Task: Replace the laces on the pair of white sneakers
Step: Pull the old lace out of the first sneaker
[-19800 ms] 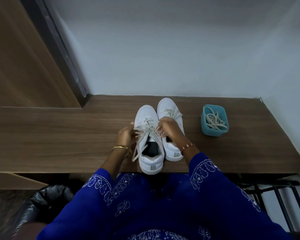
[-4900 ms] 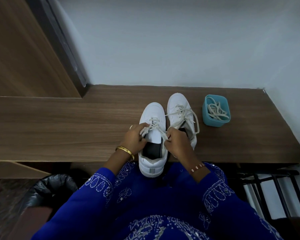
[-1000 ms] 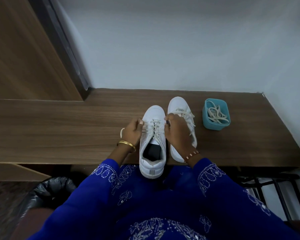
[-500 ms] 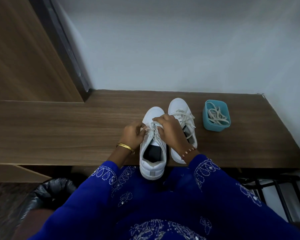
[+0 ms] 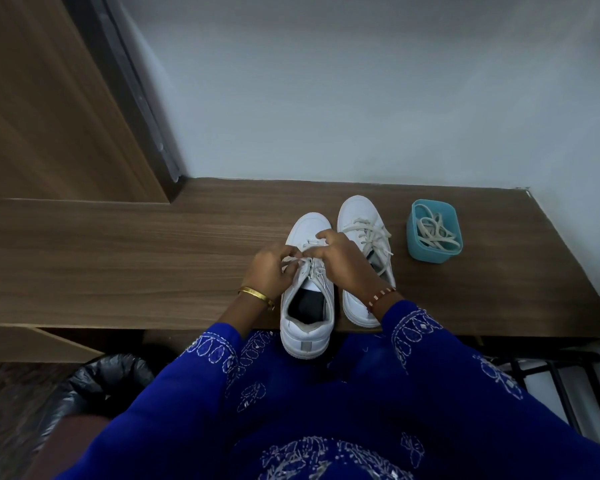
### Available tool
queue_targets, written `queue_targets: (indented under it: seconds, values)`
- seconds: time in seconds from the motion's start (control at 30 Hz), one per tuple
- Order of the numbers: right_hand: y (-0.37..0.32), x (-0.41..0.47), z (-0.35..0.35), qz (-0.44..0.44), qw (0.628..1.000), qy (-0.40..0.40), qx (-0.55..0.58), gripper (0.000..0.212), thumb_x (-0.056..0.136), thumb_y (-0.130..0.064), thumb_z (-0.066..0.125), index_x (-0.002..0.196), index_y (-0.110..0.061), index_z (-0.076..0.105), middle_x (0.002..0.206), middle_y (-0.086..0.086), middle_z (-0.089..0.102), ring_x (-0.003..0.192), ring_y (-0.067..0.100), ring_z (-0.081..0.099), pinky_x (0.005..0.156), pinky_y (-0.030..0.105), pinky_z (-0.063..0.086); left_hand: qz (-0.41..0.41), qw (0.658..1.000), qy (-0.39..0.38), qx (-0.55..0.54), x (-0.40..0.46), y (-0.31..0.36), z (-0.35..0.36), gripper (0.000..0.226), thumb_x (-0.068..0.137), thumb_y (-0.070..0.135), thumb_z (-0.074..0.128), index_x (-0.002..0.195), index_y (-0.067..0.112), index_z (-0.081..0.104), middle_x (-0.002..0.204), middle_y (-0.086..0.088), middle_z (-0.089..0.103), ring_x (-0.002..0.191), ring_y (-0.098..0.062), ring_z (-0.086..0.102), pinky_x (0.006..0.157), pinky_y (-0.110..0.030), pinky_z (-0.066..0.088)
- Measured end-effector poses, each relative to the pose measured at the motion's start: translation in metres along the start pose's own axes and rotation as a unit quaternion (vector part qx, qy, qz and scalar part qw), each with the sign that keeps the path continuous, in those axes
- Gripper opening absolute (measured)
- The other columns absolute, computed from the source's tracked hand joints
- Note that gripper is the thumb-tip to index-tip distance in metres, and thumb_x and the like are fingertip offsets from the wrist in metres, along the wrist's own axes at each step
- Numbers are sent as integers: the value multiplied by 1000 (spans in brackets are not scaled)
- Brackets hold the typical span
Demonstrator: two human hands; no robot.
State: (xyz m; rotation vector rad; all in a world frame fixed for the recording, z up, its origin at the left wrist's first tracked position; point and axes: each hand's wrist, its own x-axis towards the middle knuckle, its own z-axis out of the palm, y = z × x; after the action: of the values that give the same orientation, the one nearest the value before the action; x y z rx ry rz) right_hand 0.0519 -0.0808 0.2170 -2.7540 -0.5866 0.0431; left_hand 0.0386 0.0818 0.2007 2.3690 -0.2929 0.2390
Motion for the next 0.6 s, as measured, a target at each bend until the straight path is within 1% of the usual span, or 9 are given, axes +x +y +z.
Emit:
queue_targets:
  seconds: [0.07, 0.1, 0.13, 0.2, 0.27, 0.37, 0.43, 0.53, 0.6]
  values:
    - [-1, 1, 1, -13, 1000, 11, -24, 46, 81, 10, 48, 112, -18, 68, 129, 18, 50, 115, 36, 48, 89, 44, 44, -7, 1000, -4, -2, 0, -1, 0, 12, 80, 7, 68, 90, 2, 70, 86, -16, 67, 82, -33, 61, 70, -23, 35]
    - [-3, 2, 2, -25, 999, 24, -39, 42, 79, 10, 51, 106, -15, 71, 122, 20, 54, 108, 38, 52, 83, 44, 46, -11, 1000, -3, -4, 0, -1, 0, 12, 80, 8, 69, 90, 2, 71, 87, -15, 68, 82, -31, 62, 69, -22, 34]
    - [-4, 3, 3, -37, 997, 40, -53, 36, 75, 11, 57, 97, -13, 73, 111, 21, 58, 97, 39, 56, 73, 43, 47, -16, 1000, -3, -4, 0, -1, 0, 12, 80, 10, 69, 90, 2, 71, 87, -14, 68, 82, -29, 62, 68, -20, 33]
    - [-4, 4, 2, -55, 994, 57, -76, 21, 64, 8, 71, 75, -10, 72, 86, 17, 61, 71, 36, 60, 54, 34, 44, -21, 1000, -5, -6, 1, -1, 2, 13, 81, 12, 69, 89, 2, 71, 86, -13, 69, 79, -27, 62, 66, -19, 31]
    - [-4, 7, -2, -75, 990, 59, -105, 19, 57, 1, 80, 63, -11, 67, 73, 12, 59, 58, 29, 58, 47, 27, 40, -20, 1000, -13, -7, 1, -1, 3, 13, 80, 13, 70, 89, 3, 71, 82, -12, 68, 76, -26, 61, 64, -19, 29]
    - [-4, 7, -5, -90, 985, 30, -145, 29, 44, 2, 83, 60, -14, 65, 69, 8, 58, 54, 25, 56, 44, 23, 36, -18, 1000, -24, -7, 3, -2, 5, 12, 81, 13, 69, 88, 4, 72, 81, -12, 68, 75, -28, 61, 70, -22, 31]
    - [-2, 5, -3, -92, 983, 33, -158, 32, 43, 4, 82, 63, -15, 65, 68, 6, 56, 52, 23, 54, 45, 23, 29, -18, 999, -25, -11, 4, -3, 7, 9, 81, 11, 68, 85, 3, 71, 82, -13, 69, 75, -28, 61, 72, -23, 33]
    - [-1, 5, -1, -82, 983, 58, -157, 31, 46, 5, 80, 61, -12, 58, 62, 5, 49, 49, 22, 48, 48, 23, 22, -28, 998, -42, -27, 4, -3, 9, 9, 83, 8, 64, 82, 0, 68, 79, -12, 69, 68, -22, 57, 64, -20, 31]
    - [0, 4, 0, -74, 980, 66, -170, 34, 39, 8, 76, 57, -11, 54, 59, 5, 47, 46, 23, 47, 49, 23, 21, -46, 996, -55, -46, 3, -3, 9, 9, 85, 6, 60, 83, -2, 64, 70, -9, 63, 60, -17, 50, 59, -20, 28]
